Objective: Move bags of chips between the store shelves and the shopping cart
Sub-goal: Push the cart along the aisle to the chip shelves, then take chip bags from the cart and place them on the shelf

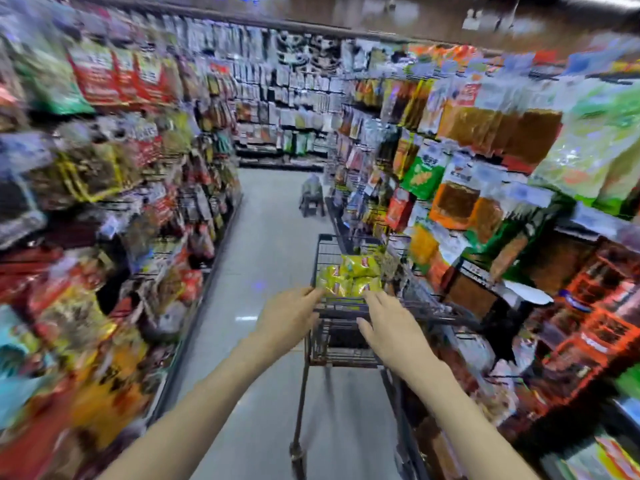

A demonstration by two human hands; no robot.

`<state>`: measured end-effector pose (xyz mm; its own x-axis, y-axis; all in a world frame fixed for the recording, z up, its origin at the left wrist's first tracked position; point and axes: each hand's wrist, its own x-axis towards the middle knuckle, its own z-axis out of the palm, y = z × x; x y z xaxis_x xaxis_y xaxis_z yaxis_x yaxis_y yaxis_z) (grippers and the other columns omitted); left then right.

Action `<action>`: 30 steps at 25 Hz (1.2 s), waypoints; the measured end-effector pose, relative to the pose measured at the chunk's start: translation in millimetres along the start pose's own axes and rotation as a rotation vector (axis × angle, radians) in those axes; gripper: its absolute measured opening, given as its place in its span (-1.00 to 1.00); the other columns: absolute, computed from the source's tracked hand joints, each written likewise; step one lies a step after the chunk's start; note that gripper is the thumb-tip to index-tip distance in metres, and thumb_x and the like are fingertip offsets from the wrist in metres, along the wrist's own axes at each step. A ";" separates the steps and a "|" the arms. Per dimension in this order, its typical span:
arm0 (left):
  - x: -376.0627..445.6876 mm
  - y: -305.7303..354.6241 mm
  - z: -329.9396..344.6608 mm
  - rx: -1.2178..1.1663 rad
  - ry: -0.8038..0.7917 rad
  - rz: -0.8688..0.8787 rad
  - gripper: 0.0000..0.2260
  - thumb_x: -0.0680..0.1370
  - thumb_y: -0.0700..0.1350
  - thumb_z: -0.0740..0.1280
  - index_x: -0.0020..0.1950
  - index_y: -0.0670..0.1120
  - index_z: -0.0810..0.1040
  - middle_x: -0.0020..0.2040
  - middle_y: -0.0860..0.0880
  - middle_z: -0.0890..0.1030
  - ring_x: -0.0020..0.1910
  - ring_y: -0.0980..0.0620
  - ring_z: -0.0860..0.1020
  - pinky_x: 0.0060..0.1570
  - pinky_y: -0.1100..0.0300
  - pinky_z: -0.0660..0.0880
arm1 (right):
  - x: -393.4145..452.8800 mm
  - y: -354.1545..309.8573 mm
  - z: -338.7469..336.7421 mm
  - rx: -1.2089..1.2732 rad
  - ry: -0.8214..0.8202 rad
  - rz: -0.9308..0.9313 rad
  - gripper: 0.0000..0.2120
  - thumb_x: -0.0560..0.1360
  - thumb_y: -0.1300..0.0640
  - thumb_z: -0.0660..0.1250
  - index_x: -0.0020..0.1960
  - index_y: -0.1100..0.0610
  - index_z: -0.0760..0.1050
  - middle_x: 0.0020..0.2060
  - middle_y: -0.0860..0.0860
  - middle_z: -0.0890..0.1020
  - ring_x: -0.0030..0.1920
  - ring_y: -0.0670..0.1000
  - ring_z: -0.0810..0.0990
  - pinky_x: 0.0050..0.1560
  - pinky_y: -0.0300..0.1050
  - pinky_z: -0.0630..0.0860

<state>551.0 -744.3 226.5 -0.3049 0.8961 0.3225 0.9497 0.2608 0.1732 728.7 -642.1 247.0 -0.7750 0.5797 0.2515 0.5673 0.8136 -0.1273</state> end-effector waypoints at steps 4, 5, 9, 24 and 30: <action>-15.5 -118.4 -22.0 0.060 0.019 -0.113 -0.62 0.60 -0.03 0.28 0.42 0.04 0.43 0.32 0.01 0.52 0.28 -0.11 0.50 0.11 0.05 0.47 | 84.8 -89.2 43.9 0.083 0.006 -0.182 -0.63 0.55 0.10 0.31 0.32 0.18 0.42 0.15 0.12 0.53 0.22 0.19 0.49 0.19 0.05 0.40; -21.5 -147.9 -25.5 0.069 0.018 -0.145 -0.62 0.59 -0.03 0.29 0.42 0.04 0.44 0.31 -0.01 0.53 0.27 -0.11 0.51 0.11 0.05 0.47 | 103.4 -113.5 55.4 0.094 -0.007 -0.224 -0.62 0.56 0.09 0.29 0.35 0.16 0.40 0.17 0.11 0.53 0.24 0.18 0.48 0.20 0.04 0.39; -38.1 -245.0 -37.2 0.171 -0.004 -0.251 -0.62 0.60 0.01 0.26 0.43 0.09 0.40 0.30 0.07 0.51 0.25 -0.03 0.51 0.03 0.06 0.50 | 162.0 -187.5 102.5 0.170 -0.070 -0.314 -0.62 0.64 0.05 0.17 0.44 0.09 0.30 0.28 0.04 0.47 0.25 0.09 0.45 0.16 -0.07 0.38; 174.2 -437.3 46.1 0.188 -0.162 -0.294 -0.65 0.62 0.02 0.23 0.41 0.08 0.40 0.26 0.04 0.52 0.21 -0.04 0.51 -0.03 0.08 0.48 | 450.5 -180.1 243.0 0.151 -0.196 -0.319 -0.61 0.63 0.05 0.15 0.44 0.08 0.30 0.28 0.03 0.46 0.21 0.12 0.47 0.09 -0.01 0.44; 295.7 -497.9 62.0 0.197 -0.165 -0.286 -0.62 0.61 -0.01 0.24 0.44 0.05 0.38 0.30 0.03 0.49 0.23 -0.06 0.50 -0.03 0.06 0.48 | 578.1 -157.4 276.3 0.130 -0.199 -0.335 -0.63 0.63 0.04 0.14 0.42 0.08 0.30 0.29 0.03 0.45 0.25 0.12 0.44 0.13 -0.01 0.42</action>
<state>-7.7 -586.9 177.9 -0.5595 0.8185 0.1306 0.8281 0.5586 0.0470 114.5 -422.9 147.3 -0.9569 0.2685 0.1107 0.2443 0.9503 -0.1929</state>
